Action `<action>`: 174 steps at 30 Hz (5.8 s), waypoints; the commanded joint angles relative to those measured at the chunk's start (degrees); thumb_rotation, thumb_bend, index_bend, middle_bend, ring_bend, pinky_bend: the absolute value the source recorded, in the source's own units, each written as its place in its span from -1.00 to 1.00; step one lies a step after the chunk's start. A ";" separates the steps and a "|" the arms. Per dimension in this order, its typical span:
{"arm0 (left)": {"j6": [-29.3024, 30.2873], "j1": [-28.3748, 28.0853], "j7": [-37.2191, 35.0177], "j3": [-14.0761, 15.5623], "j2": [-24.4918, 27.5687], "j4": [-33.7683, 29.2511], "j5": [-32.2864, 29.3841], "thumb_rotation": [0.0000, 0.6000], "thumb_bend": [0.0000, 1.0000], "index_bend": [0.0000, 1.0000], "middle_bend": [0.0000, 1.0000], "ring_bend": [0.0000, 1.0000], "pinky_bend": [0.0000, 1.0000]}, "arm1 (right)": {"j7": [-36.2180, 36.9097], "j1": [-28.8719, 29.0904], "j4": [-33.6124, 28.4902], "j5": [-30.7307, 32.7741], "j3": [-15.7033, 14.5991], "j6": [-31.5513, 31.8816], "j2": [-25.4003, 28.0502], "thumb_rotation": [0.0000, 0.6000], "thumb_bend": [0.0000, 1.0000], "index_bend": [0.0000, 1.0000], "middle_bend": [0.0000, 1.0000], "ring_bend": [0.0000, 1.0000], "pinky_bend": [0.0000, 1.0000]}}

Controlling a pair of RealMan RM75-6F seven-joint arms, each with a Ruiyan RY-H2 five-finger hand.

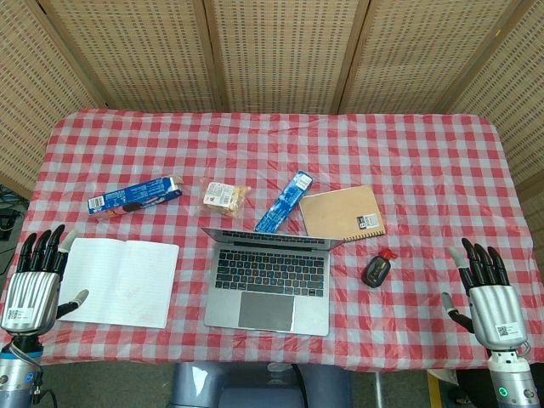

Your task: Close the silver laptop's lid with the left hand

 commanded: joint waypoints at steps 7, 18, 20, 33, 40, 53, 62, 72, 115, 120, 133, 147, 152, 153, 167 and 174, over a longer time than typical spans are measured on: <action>0.15 -0.05 -0.10 -0.19 -0.29 0.47 -0.05 1.00 -1.00 -1.00 -1.00 -1.00 -1.00 | -0.01 0.11 0.36 0.54 0.15 -0.53 -0.37 1.00 0.16 -1.00 -1.00 -1.00 -1.00; -0.63 -0.28 -0.61 -0.02 0.12 0.29 -0.30 1.00 -1.00 -1.00 -1.00 -1.00 -1.00 | 0.06 0.09 0.51 0.63 0.31 -0.42 -0.59 1.00 0.18 -1.00 -1.00 -1.00 -1.00; -0.94 -0.36 -0.52 0.11 0.25 0.18 -0.36 1.00 -1.00 -1.00 -1.00 -1.00 -1.00 | 0.28 0.07 0.48 0.88 0.39 -0.52 -0.56 1.00 0.18 -1.00 -1.00 -1.00 -1.00; -2.73 -1.78 -5.34 0.69 1.40 -0.46 1.82 1.00 -0.80 -1.00 -1.00 -1.00 -1.00 | 1.18 0.04 0.86 1.17 0.67 -0.40 -0.60 1.00 0.18 -1.00 -1.00 -1.00 -1.00; -9.08 -7.56 -10.75 -0.68 5.49 -3.00 4.97 1.00 0.27 -1.00 -1.00 -1.00 -1.00 | 1.36 0.26 1.16 1.92 1.00 -0.97 -0.78 1.00 0.18 -1.00 -1.00 -1.00 -1.00; -29.80 -23.55 -12.91 -6.46 11.09 -10.20 0.20 1.00 1.00 -1.00 -1.00 -1.00 -1.00 | 3.38 0.62 2.44 4.43 2.06 -2.31 -0.78 1.00 0.18 -1.00 -1.00 -1.00 -1.00; -39.92 -33.29 -11.22 -10.99 7.90 -8.91 -10.44 1.00 1.00 -1.00 -1.00 -1.00 -0.96 | 5.29 1.10 4.31 6.83 2.87 -4.05 -1.11 1.00 0.18 -1.00 -1.00 -1.00 -1.00; -42.96 -39.01 -9.91 -12.75 6.06 -7.96 -17.09 1.00 1.00 -0.86 -1.00 -1.00 -0.72 | 6.31 1.24 5.26 8.10 3.29 -4.73 -1.13 1.00 0.18 -1.00 -1.00 -1.00 -1.00; -47.35 -55.56 -6.27 -10.09 -2.19 -3.74 -34.15 1.00 1.00 -0.07 -0.45 -0.43 -0.28 | 8.32 1.62 6.93 10.72 4.15 -6.25 -1.11 1.00 0.19 -0.98 -1.00 -1.00 -1.00; -47.18 -55.63 -7.04 -9.48 -1.40 -5.55 -33.76 1.00 1.00 0.02 -0.37 -0.36 -0.23 | 8.13 1.62 6.69 10.65 4.08 -6.24 -1.07 1.00 0.19 -0.98 -1.00 -1.00 -1.00; -47.34 -55.20 -7.44 -5.53 -1.08 -8.15 -32.46 1.00 1.00 0.05 -0.34 -0.34 -0.22 | 8.17 1.52 6.33 10.44 3.96 -6.00 -0.86 1.00 0.19 -0.97 -1.00 -1.00 -1.00; -47.52 -53.42 -7.36 -0.12 -4.17 -7.01 -29.41 1.00 1.00 0.05 -0.34 -0.34 -0.22 | 7.82 1.43 5.78 10.36 3.87 -5.84 -0.68 1.00 0.19 -0.95 -1.00 -1.00 -1.00; -47.69 -52.99 -7.16 1.24 -5.23 -6.89 -28.12 1.00 1.00 0.05 -0.34 -0.34 -0.22 | 7.73 1.46 5.67 10.56 3.89 -6.02 -0.66 1.00 0.20 -0.95 -1.00 -1.00 -1.00; -47.70 -52.92 -7.20 1.35 -5.36 -6.91 -27.97 1.00 1.00 0.05 -0.34 -0.34 -0.22 | 7.74 1.46 5.67 10.56 3.90 -6.01 -0.66 1.00 0.20 -0.95 -1.00 -1.00 -1.00; -47.42 -52.45 -2.80 5.23 -10.54 -4.70 -28.17 1.00 1.00 0.05 -0.34 -0.34 -0.22 | 8.46 1.12 5.28 10.87 4.22 -5.45 -0.22 1.00 0.21 -0.95 -1.00 -1.00 -1.00; -47.22 -52.64 0.39 6.86 -12.50 -3.53 -29.37 1.00 1.00 0.05 -0.34 -0.34 -0.22 | 8.63 1.04 5.16 10.92 4.28 -5.37 -0.04 1.00 0.21 -0.95 -1.00 -1.00 -1.00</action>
